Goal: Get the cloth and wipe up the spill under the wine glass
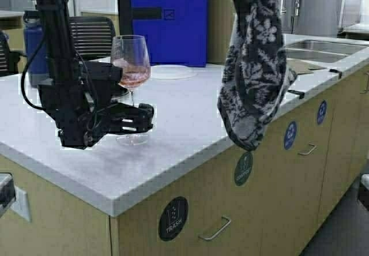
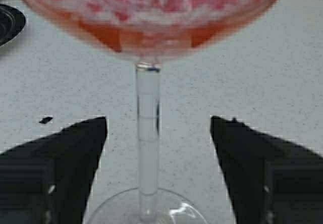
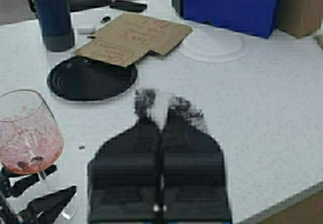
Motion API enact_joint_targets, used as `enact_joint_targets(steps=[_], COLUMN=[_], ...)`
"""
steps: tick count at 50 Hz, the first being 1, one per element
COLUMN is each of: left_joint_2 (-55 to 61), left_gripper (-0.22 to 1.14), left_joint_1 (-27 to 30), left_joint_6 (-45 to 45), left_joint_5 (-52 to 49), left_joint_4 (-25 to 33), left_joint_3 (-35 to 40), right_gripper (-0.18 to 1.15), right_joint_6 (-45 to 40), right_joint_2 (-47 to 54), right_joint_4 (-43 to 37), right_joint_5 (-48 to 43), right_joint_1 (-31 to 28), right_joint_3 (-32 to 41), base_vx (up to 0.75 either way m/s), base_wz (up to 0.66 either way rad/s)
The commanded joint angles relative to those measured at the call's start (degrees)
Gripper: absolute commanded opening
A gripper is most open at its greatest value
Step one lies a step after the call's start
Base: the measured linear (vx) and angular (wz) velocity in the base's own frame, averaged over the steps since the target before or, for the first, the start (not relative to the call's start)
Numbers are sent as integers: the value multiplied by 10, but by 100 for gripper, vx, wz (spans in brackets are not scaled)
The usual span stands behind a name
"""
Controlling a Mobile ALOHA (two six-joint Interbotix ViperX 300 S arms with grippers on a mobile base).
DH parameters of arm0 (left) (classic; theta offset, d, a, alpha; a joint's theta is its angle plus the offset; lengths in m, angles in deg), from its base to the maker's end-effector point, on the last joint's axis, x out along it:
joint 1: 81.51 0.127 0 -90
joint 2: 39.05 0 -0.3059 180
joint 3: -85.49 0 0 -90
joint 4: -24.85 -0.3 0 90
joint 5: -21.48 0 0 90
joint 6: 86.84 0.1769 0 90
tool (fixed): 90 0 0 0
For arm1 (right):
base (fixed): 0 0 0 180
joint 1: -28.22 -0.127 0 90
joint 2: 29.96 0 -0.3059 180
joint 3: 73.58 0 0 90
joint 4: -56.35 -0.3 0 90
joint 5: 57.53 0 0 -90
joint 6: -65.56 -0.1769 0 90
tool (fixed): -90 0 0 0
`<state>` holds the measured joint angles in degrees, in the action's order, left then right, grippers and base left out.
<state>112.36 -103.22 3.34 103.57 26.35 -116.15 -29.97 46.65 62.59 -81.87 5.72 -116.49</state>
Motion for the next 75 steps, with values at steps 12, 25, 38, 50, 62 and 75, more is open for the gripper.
enact_joint_targets(steps=[12, 25, 38, 50, 62, 75], left_joint_2=[12, 7, -44, -153, -301, -482], left_gripper=[93, 52, 30, 28, 28, 28], left_joint_1=[-2, -1, -1, -1, -2, -1], left_joint_6=[1, 2, -3, -1, -1, -1], left_joint_5=[4, 4, 4, -2, -37, -192], left_joint_4=[9, 11, -4, -8, -15, -15], left_joint_3=[64, 63, 37, -25, -99, -120], right_gripper=[6, 6, 6, 6, 6, 6], right_joint_6=[1, -4, -6, -8, -21, -27], right_joint_2=[14, 39, 104, 229, 358, 477], right_joint_4=[1, -2, -18, -20, -20, -20], right_joint_5=[-16, -25, -30, -29, -38, -55], right_joint_1=[-1, -2, -1, -3, -18, -49], right_joint_3=[25, 54, 164, 297, 376, 425], base_vx=[0, 0, 0, 0, 0, 0], base_wz=[-1, 0, 0, 0, 0, 0])
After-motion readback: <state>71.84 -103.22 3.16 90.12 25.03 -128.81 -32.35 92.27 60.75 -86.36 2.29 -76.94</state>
